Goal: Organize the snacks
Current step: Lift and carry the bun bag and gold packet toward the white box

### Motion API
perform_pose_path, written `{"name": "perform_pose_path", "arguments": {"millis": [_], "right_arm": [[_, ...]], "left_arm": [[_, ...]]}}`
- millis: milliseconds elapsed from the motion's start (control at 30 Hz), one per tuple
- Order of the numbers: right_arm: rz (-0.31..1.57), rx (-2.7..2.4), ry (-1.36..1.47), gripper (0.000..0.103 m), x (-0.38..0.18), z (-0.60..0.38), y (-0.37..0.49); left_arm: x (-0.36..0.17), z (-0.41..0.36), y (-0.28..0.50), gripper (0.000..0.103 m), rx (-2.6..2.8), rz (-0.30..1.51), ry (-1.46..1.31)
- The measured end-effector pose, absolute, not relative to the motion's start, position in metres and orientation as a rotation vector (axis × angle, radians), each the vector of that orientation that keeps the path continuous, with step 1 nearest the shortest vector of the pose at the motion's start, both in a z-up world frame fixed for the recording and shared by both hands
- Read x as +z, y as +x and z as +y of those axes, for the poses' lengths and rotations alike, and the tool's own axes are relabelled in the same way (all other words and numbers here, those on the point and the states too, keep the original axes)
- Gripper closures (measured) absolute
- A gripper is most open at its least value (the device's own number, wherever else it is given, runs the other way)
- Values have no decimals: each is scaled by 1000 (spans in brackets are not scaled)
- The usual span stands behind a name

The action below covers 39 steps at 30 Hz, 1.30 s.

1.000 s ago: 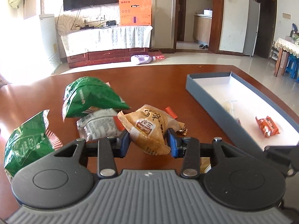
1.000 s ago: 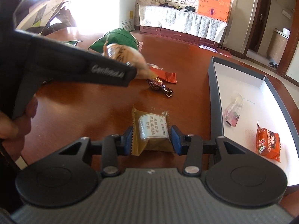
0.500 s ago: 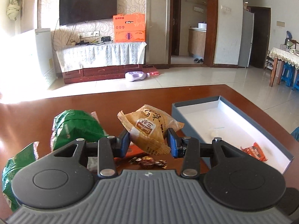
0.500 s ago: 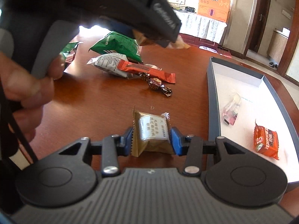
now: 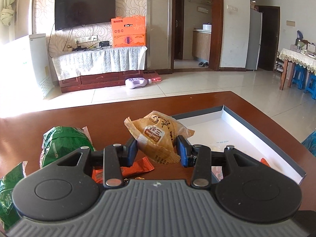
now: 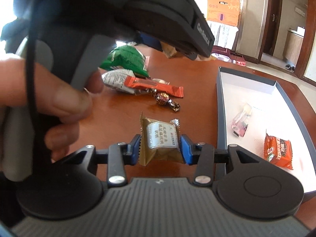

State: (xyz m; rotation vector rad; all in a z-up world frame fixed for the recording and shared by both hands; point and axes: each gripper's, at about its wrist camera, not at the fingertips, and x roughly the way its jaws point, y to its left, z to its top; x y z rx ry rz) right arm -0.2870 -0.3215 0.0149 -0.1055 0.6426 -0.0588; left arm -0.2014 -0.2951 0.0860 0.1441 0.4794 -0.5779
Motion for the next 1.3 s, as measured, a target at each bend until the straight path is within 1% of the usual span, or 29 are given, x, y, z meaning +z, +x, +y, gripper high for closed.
{"name": "perform_pose_path", "arguments": {"millis": [233,533,700,1000,1300], "right_arm": [[606,-58,-81,58,23,-325,-290],[518,-57,-54,57,41,-331,-303],[481,-66,-48,57,48,-337,-310],[458,-177,-36,57,51,-362,-316],[497,-310,-11,57,44,-392,-321]], "left_arm": [[92,-299,-195,55,-590,472,137],[114,-280,-173,55,-548,448,77],[115,-281,-169,55,-556,448,87],[110,-316,-173,55,-626,450,115],[88,-378,-174,55,-693,485,149]]}}
